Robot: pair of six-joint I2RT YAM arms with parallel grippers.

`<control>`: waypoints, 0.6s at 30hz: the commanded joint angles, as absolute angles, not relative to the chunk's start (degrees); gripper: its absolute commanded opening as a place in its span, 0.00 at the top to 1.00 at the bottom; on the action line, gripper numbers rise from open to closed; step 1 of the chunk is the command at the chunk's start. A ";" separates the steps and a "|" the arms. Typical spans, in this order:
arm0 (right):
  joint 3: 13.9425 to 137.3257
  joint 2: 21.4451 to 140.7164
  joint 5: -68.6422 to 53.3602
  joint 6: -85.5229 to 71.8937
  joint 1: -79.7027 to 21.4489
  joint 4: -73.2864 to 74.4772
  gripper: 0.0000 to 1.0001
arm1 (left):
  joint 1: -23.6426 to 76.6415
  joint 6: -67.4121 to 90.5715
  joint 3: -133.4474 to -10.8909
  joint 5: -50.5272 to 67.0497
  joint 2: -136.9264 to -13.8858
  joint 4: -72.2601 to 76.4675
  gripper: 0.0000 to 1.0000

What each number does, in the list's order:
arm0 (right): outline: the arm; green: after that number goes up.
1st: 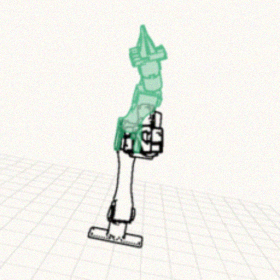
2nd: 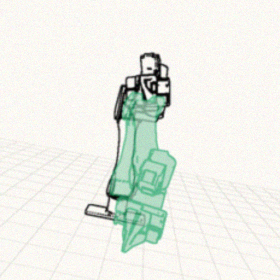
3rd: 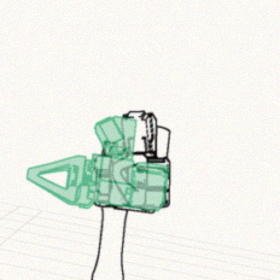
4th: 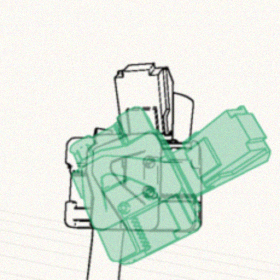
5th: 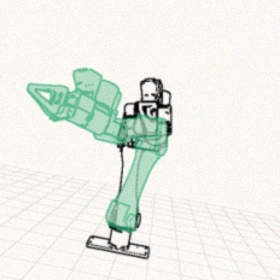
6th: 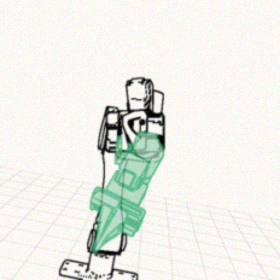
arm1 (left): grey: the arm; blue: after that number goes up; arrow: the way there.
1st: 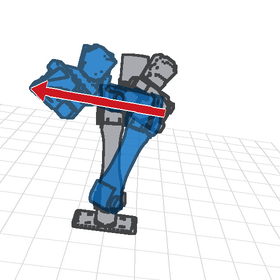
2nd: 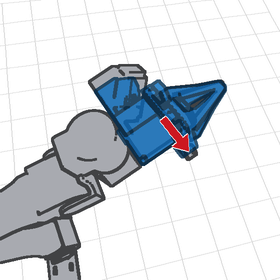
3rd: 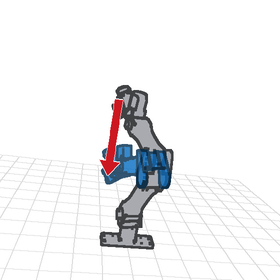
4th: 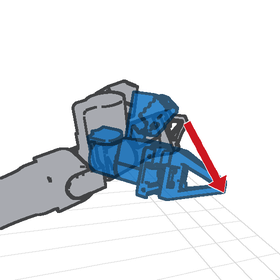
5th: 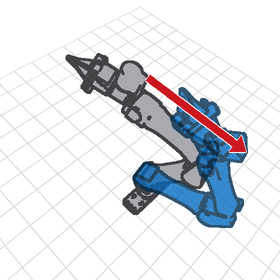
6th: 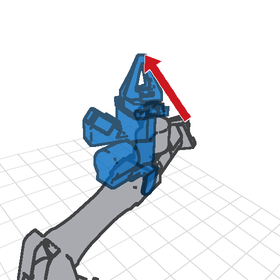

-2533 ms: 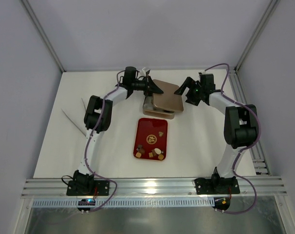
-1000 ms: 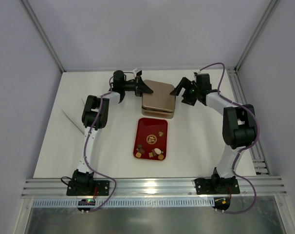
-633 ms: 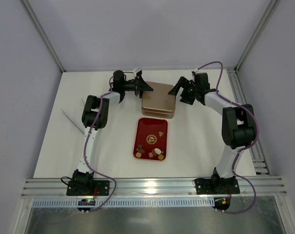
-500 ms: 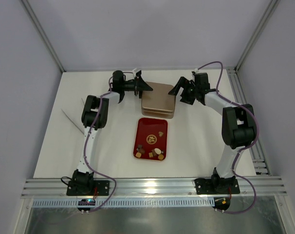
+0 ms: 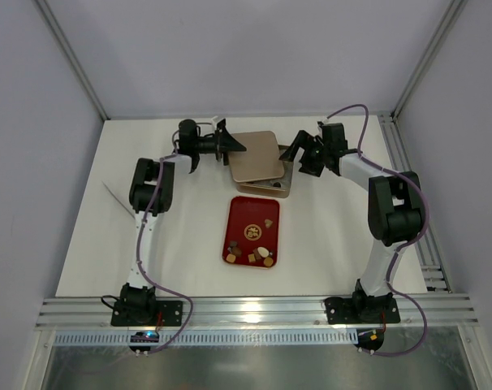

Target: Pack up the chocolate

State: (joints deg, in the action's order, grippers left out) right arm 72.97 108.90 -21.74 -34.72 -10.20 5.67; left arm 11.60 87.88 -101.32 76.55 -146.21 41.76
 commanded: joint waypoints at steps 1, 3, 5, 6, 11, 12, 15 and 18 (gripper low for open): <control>74.09 108.63 -21.27 -33.84 -10.55 3.69 0.01 | 11.08 86.57 -100.81 76.82 -141.06 44.30 0.44; 74.09 108.81 -21.36 -33.84 -10.55 3.69 0.02 | 10.90 86.57 -100.72 76.55 -140.98 44.03 0.44; 74.09 108.81 -21.36 -33.92 -10.55 3.60 0.02 | 10.90 86.31 -100.64 76.38 -140.98 43.51 0.44; 74.09 108.90 -21.36 -33.93 -10.63 3.52 0.02 | 10.90 86.22 -100.63 76.20 -141.06 43.16 0.45; 74.35 108.37 -20.83 -33.40 -10.81 3.52 0.02 | 10.64 80.27 -100.46 75.50 -140.80 35.26 0.48; 74.27 108.20 -20.66 -32.88 -10.81 3.52 0.02 | 10.63 78.33 -100.46 74.98 -140.63 33.24 0.49; 74.62 107.67 -20.21 -32.52 -11.34 3.60 0.03 | 10.63 61.50 -103.25 72.70 -139.22 11.52 0.50; 74.88 107.84 -20.48 -32.34 -11.42 3.60 0.03 | 10.72 37.27 -113.27 67.86 -140.00 -22.97 0.50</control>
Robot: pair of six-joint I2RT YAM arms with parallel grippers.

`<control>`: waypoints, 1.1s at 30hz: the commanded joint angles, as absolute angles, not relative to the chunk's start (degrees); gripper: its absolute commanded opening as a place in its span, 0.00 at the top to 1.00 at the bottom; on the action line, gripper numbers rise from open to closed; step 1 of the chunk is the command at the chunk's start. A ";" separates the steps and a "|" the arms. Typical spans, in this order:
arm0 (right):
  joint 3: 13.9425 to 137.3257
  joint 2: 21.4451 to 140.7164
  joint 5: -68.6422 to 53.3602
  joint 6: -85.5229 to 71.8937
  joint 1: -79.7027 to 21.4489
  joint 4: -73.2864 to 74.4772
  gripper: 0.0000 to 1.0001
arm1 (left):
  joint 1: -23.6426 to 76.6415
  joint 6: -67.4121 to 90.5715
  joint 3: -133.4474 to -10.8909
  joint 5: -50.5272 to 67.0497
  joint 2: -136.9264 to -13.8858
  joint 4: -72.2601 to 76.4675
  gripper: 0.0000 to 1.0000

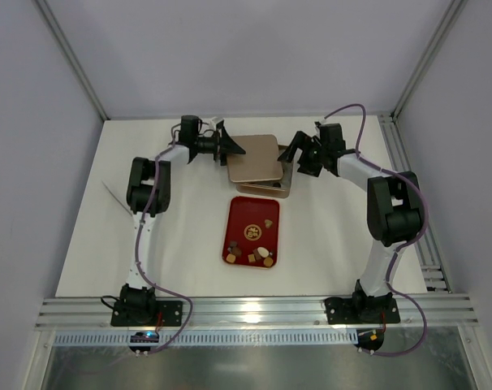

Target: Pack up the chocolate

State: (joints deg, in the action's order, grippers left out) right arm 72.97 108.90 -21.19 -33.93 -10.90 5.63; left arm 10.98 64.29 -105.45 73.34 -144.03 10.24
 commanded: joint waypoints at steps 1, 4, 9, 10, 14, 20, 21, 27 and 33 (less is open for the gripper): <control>74.97 107.93 -20.57 -32.34 -11.43 3.34 0.04 | 10.72 36.05 -114.07 66.81 -140.10 -25.38 0.50; 75.06 108.37 -20.74 -32.52 -11.86 2.90 0.04 | 10.63 34.28 -114.43 64.69 -139.31 -27.94 0.50; 75.85 109.07 -20.83 -32.52 -12.30 2.90 0.05 | 11.16 29.10 -117.59 61.27 -140.18 -37.83 0.50; 76.02 109.07 -20.92 -32.52 -12.39 2.90 0.05 | 11.25 25.87 -119.77 60.04 -140.97 -40.14 0.50; 76.29 109.34 -20.83 -32.34 -12.57 3.08 0.05 | 12.30 21.89 -122.70 55.12 -141.59 -46.76 0.51; 76.99 110.13 -20.83 -32.08 -12.83 3.51 0.07 | 13.01 19.78 -126.81 48.96 -142.64 -52.19 0.51; 77.08 110.21 -20.83 -32.08 -12.83 3.69 0.07 | 13.18 18.99 -127.26 47.56 -143.26 -52.90 0.51; 77.25 110.39 -20.92 -31.82 -13.18 3.69 0.07 | 13.80 17.93 -127.79 44.56 -143.35 -54.75 0.50; 77.61 111.09 -21.01 -31.73 -13.62 3.60 0.08 | 13.71 19.25 -124.99 48.43 -140.54 -51.25 0.48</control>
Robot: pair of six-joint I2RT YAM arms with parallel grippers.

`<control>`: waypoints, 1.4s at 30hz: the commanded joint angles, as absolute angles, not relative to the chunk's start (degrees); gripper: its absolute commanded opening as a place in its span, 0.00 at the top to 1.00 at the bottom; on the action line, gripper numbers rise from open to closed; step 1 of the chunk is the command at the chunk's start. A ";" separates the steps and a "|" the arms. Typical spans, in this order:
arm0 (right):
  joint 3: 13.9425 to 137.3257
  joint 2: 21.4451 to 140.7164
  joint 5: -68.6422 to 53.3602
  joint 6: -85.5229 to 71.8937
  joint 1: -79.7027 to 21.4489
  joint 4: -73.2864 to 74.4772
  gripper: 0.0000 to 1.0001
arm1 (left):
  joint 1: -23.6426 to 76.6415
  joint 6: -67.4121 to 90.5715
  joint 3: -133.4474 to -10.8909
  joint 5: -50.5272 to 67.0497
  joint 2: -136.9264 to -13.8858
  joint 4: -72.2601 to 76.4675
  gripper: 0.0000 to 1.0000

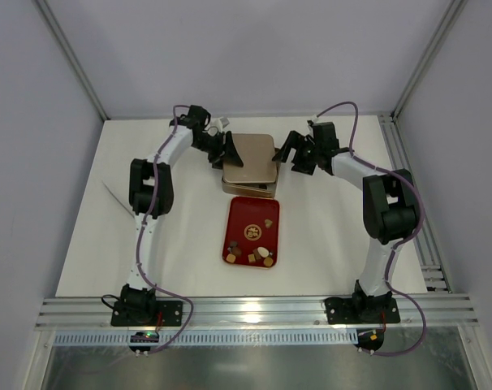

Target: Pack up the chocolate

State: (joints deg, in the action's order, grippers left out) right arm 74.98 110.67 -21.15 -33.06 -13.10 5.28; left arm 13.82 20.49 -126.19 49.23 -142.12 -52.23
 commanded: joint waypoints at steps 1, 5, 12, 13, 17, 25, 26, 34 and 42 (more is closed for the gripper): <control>77.52 111.18 -21.01 -31.73 -13.62 3.60 0.08 | 13.62 19.42 -124.81 48.69 -139.84 -51.15 0.47; 77.52 111.45 -21.09 -31.82 -13.62 3.52 0.08 | 13.54 19.51 -124.98 49.22 -138.61 -51.06 0.47; 77.26 111.53 -21.18 -31.64 -13.62 3.43 0.08 | 12.92 20.04 -123.93 49.39 -135.71 -50.19 0.44; 77.26 111.53 -21.18 -31.73 -13.54 3.43 0.08 | 12.83 20.13 -123.75 49.39 -135.53 -50.10 0.44; 77.26 111.71 -21.18 -31.82 -13.54 3.43 0.08 | 12.57 20.39 -123.14 49.75 -134.04 -49.83 0.43; 77.43 112.24 -21.27 -32.08 -13.97 3.25 0.09 | 11.52 19.95 -120.32 48.78 -131.92 -49.57 0.44; 77.43 112.32 -21.27 -32.17 -14.15 3.25 0.09 | 11.51 19.86 -120.15 48.87 -131.75 -49.48 0.44; 77.70 112.67 -21.18 -32.17 -14.41 3.43 0.09 | 10.72 19.43 -118.57 45.88 -129.29 -49.92 0.44; 77.70 112.76 -20.92 -32.17 -14.68 3.60 0.09 | 10.37 17.93 -120.14 40.87 -128.32 -52.91 0.44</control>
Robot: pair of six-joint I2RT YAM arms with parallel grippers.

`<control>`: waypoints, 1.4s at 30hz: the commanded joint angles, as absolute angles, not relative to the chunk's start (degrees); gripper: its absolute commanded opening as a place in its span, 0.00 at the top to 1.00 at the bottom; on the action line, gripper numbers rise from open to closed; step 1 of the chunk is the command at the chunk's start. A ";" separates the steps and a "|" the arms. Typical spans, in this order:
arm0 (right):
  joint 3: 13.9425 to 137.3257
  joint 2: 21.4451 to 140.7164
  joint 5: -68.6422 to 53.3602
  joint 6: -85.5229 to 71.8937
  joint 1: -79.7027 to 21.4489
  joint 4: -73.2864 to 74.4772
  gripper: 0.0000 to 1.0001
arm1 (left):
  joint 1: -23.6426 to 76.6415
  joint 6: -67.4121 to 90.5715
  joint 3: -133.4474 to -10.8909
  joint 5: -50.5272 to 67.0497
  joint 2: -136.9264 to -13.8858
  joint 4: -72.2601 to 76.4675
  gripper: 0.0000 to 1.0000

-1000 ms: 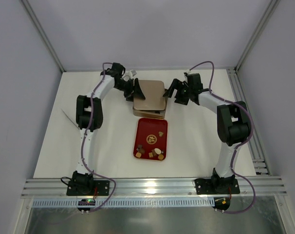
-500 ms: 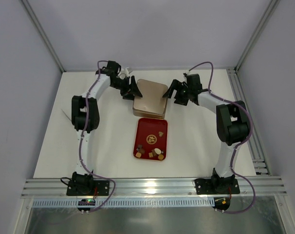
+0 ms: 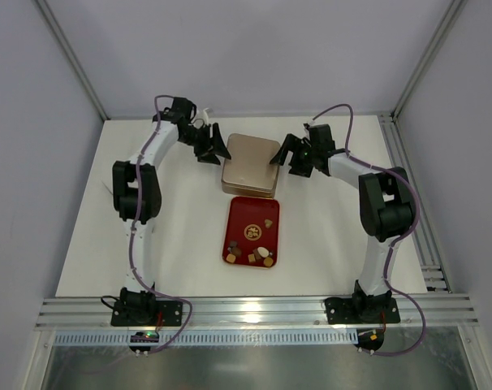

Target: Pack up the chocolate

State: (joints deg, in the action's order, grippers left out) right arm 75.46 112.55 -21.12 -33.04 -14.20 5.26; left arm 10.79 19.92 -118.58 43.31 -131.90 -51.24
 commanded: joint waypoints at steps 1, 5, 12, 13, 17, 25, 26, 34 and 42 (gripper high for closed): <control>77.61 112.85 -20.83 -32.17 -14.76 3.60 0.09 | 10.37 17.76 -120.32 40.43 -128.15 -53.26 0.44; 77.61 112.85 -20.83 -32.26 -14.85 3.69 0.09 | 10.37 17.23 -120.67 37.80 -127.44 -54.31 0.44; 77.78 113.03 -20.83 -32.17 -15.03 3.69 0.09 | 10.81 16.17 -120.59 32.44 -126.48 -53.27 0.39; 77.87 113.11 -20.92 -32.17 -15.03 3.78 0.09 | 10.81 16.17 -120.50 32.34 -126.56 -52.74 0.38; 77.87 113.20 -20.92 -32.26 -15.03 3.87 0.09 | 11.51 16.08 -121.46 32.08 -127.70 -51.15 0.34; 78.84 113.55 -20.92 -31.64 -15.03 4.75 0.08 | 12.13 16.79 -123.05 32.70 -131.13 -47.73 0.32; 78.84 113.47 -20.83 -31.55 -15.12 4.83 0.08 | 12.04 17.05 -123.66 32.52 -132.00 -47.55 0.32; 79.19 113.91 -20.83 -31.29 -15.12 5.01 0.08 | 12.04 17.93 -124.01 31.82 -134.91 -45.88 0.32; 79.45 114.52 -21.18 -31.64 -15.20 4.57 0.07 | 12.13 18.46 -124.45 31.02 -136.49 -45.26 0.32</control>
State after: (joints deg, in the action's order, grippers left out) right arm 77.28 114.30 -21.15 -32.75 -14.68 5.80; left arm 11.99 18.02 -122.67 31.70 -136.27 -47.35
